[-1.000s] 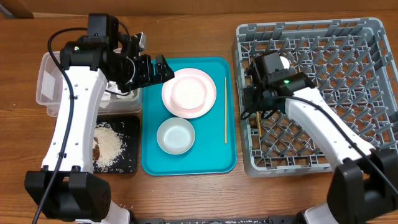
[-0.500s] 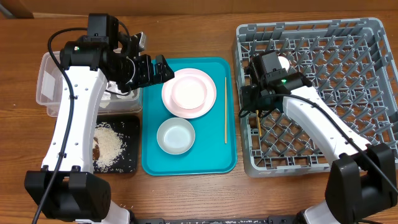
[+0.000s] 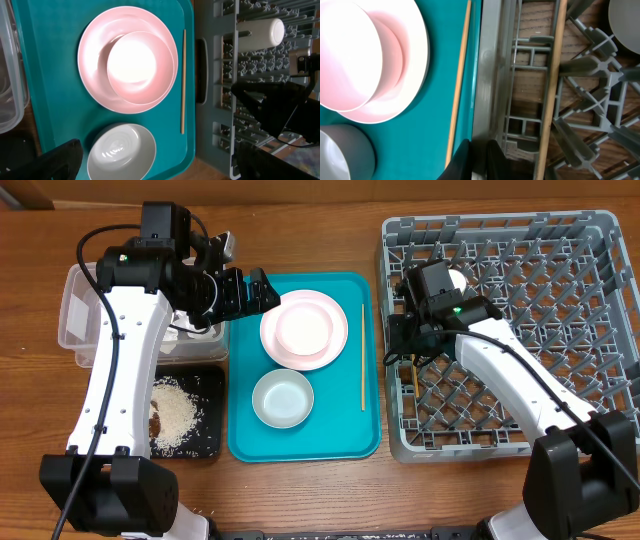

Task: Sort waste into correct bins and load items into the dishwasher
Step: 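Carry the chopstick into the dish rack and open the right gripper, then move the right gripper back to the remaining chopstick on the tray, then grasp the second wooden chopstick with the right gripper and lift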

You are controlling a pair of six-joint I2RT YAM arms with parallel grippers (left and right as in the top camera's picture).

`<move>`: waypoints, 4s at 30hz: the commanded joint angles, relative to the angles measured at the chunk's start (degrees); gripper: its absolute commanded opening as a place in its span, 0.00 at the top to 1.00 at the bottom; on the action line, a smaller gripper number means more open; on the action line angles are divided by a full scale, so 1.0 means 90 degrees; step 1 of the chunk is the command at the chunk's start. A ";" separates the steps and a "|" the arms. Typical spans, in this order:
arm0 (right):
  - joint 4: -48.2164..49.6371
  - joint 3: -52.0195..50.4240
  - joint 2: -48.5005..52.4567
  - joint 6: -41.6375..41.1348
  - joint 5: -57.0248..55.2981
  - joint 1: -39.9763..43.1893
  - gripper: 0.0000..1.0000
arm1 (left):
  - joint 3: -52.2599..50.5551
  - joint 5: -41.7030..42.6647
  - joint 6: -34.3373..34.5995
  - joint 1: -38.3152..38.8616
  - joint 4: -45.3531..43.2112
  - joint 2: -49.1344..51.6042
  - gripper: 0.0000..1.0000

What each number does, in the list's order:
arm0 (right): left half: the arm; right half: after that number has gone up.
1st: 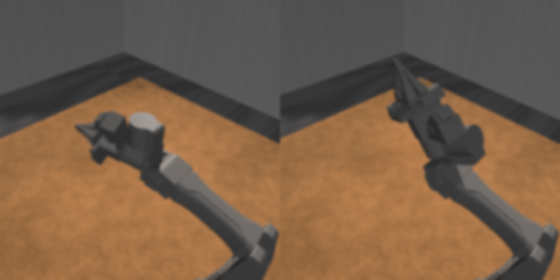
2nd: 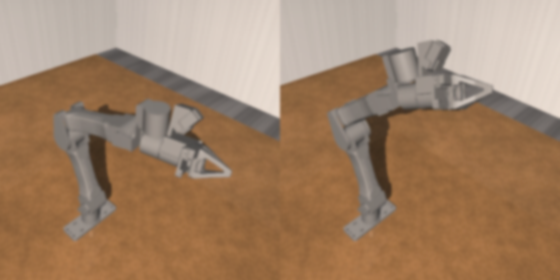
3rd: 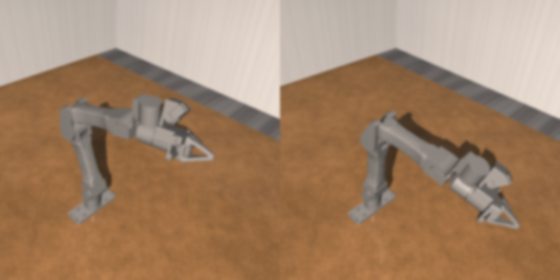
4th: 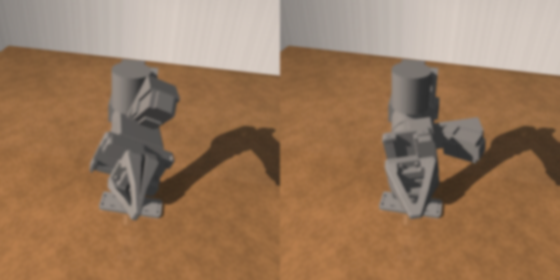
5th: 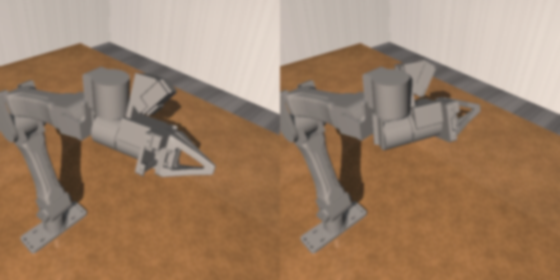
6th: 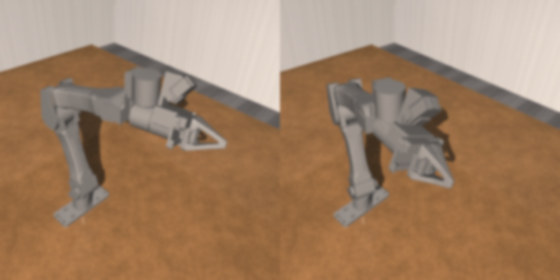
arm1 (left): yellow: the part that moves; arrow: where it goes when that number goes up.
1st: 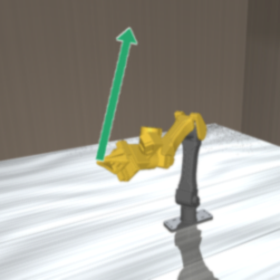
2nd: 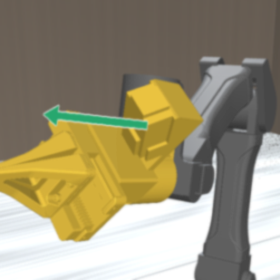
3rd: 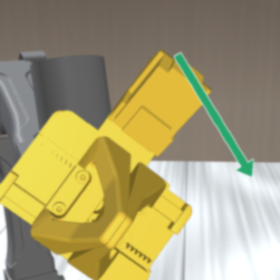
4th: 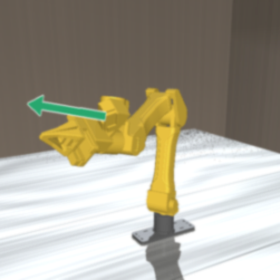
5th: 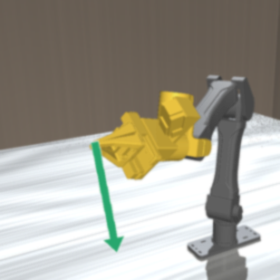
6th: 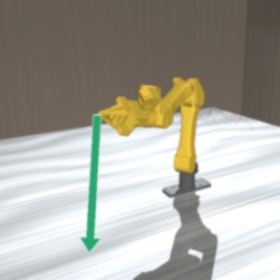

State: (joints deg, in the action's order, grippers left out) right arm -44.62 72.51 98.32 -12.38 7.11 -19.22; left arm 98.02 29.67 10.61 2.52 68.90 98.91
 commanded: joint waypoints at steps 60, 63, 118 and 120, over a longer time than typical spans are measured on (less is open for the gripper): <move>0.0202 0.0437 0.1472 -0.2708 -0.2708 -0.2157 0.62 | 0.0044 -0.0034 0.0063 0.0007 -0.0022 0.0034 0.00; 0.0187 0.0437 0.1472 -0.2703 -0.2708 -0.2023 0.61 | 0.0044 -0.0034 0.0066 0.0010 -0.0022 0.0034 0.00; 0.0381 0.0522 0.2127 -0.2246 -0.1923 -0.1826 0.71 | 0.0044 -0.0034 0.0063 0.0007 -0.0022 0.0034 0.00; 0.0381 0.0522 0.2140 -0.2246 -0.1923 -0.1826 0.72 | 0.0044 -0.0034 0.0063 0.0007 -0.0022 0.0034 0.00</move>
State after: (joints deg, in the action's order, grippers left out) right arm -41.15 76.71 115.90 -32.77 -10.72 -35.35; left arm 98.02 29.67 10.61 2.52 68.88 98.91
